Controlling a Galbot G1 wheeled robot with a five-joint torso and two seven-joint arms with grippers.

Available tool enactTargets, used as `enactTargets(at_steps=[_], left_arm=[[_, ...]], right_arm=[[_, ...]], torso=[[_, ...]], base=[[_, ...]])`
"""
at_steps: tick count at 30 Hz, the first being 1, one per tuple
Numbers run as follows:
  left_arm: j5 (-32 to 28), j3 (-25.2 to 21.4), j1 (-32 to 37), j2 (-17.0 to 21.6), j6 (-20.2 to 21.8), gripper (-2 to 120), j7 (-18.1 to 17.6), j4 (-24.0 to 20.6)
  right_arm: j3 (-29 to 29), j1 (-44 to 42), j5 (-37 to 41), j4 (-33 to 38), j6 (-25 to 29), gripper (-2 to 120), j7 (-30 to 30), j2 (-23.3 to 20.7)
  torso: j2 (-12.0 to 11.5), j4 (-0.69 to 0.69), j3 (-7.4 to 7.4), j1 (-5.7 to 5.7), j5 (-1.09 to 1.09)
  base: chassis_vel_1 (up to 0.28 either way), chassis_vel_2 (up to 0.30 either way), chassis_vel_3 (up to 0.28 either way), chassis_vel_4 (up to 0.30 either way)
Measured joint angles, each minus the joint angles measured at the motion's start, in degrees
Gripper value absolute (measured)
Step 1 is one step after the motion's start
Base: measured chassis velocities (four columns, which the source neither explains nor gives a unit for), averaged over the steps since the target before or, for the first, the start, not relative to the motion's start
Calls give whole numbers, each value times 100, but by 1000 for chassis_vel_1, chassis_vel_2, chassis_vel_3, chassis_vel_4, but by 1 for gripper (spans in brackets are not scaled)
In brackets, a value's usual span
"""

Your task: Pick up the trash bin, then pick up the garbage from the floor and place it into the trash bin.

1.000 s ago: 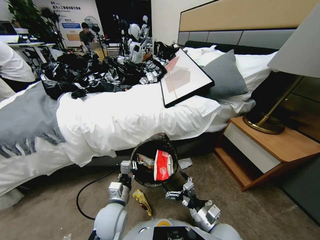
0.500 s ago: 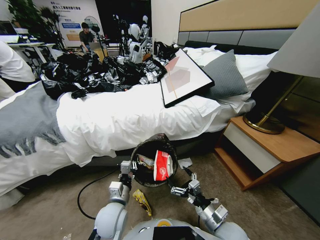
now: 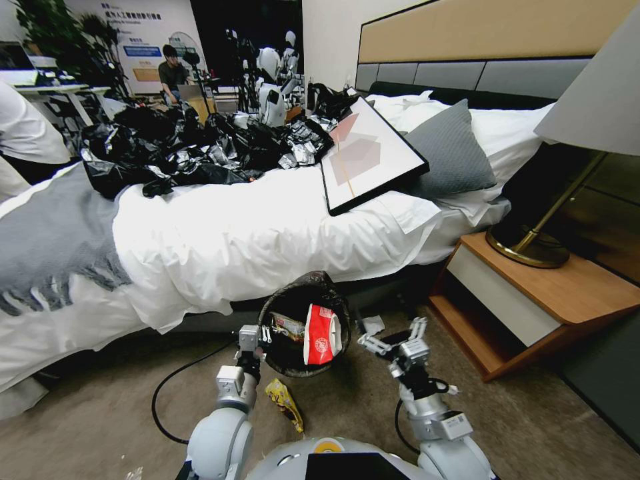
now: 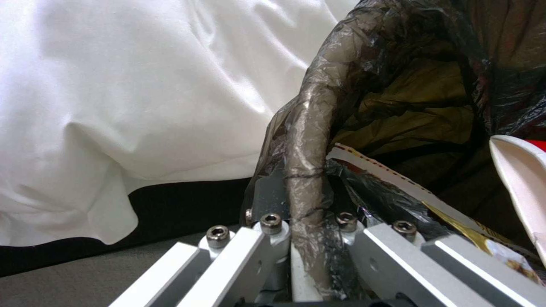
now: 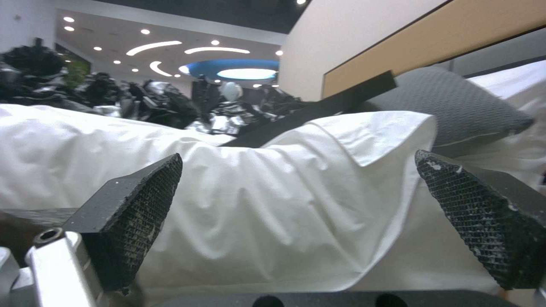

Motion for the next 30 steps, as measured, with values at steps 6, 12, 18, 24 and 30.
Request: enactTargets(at_steps=[6,12,18,24,30], left_arm=[[-37,-41,-5,13,-2,0,-2,-4],[-50,-52,-7,24,-4,0,-4,-14],[-53,-63,4,24,-10,0,1,-57],[-42,-32,18,21,-10,0,1,-105],[-17,-22,30,23,-6,0,5,-129]], right_arm=[[239,5,112,-139,67,100,-3,90],[306,90,284,-293,25,100,-21,52],[216,486,835,-498,-435,100,-141,-57],[-61,1418,2055,-1179,-1760,100,-173,-299],[-308,2168,2636,-2272,-2664,100,-177,-407]], torso=[[0,0,0,0,0],[0,-1,0,0,0],[0,-1,0,0,0],[0,0,0,0,-1],[0,0,0,1,2]], base=[[0,0,0,0],[0,0,0,0],[0,0,0,0],[0,0,0,0],[0,0,0,0]])
